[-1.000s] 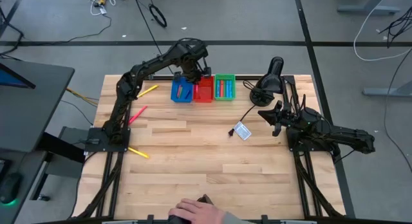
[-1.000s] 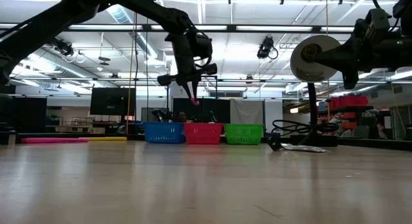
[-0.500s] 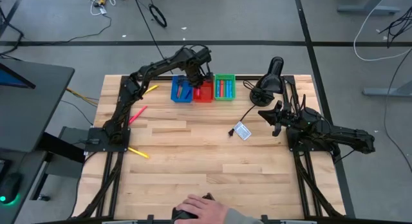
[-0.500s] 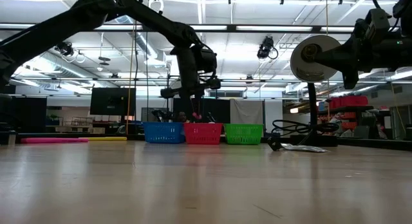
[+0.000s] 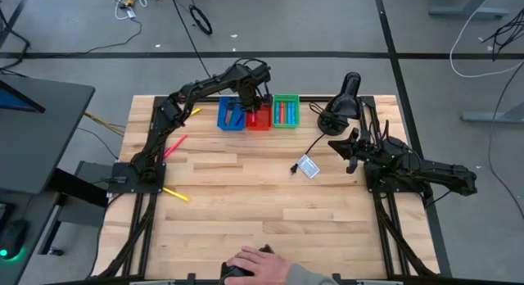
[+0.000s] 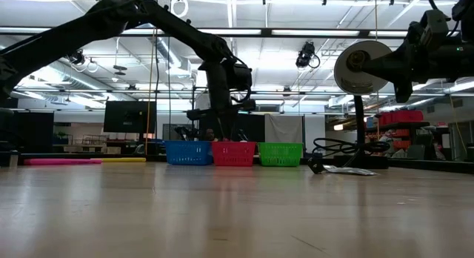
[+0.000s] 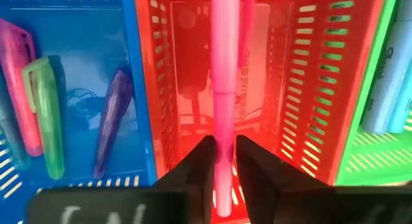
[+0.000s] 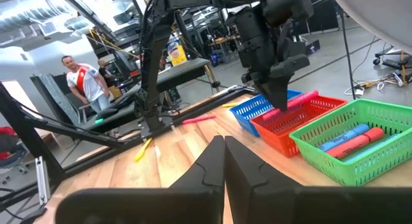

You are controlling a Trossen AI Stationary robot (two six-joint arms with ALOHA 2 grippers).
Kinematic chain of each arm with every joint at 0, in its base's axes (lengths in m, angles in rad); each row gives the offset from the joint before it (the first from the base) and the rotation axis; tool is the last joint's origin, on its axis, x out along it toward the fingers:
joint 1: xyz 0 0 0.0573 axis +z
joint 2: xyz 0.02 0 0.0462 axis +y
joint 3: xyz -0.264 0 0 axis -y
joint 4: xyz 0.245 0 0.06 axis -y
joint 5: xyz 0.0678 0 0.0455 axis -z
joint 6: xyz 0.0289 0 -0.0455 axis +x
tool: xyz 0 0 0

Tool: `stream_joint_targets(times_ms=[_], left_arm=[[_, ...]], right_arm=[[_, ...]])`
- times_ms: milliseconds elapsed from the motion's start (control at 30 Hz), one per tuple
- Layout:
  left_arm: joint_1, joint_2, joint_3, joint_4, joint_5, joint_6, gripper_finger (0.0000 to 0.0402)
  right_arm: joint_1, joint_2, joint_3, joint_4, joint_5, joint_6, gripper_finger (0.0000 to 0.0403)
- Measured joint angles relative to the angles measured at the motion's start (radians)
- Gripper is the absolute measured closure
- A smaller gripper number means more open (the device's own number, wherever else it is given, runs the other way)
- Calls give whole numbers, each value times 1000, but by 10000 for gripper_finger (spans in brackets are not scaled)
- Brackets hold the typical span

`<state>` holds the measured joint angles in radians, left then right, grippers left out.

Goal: Pick & Place Markers
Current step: Put the bottom pink marker into the red bin, then put the bottom yellow marker into the red bin

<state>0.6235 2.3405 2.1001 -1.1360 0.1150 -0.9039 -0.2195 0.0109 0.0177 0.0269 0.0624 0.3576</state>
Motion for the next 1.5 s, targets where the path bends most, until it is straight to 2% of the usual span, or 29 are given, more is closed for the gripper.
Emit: stream_joint_targets(times_ms=[167,433,700,1000,1333,1500], left_arm=[[0,0,0,3,1,0,296],[0,0,0,3,17,0,263],[-6,-21,0,9,21,6,246],[-34,-76,0,2,15,97,236],[-60,-147,0,-32,17,149,137],[-80,-197,0,-106,-9,213,116]], right_arm=[[0,0,0,0,0,0,392],[0,0,0,0,0,0,392],[0,0,0,1,0,0,392],[0,0,0,1,0,0,392],[0,0,0,1,1,0,392],[0,0,0,1,1,0,392]])
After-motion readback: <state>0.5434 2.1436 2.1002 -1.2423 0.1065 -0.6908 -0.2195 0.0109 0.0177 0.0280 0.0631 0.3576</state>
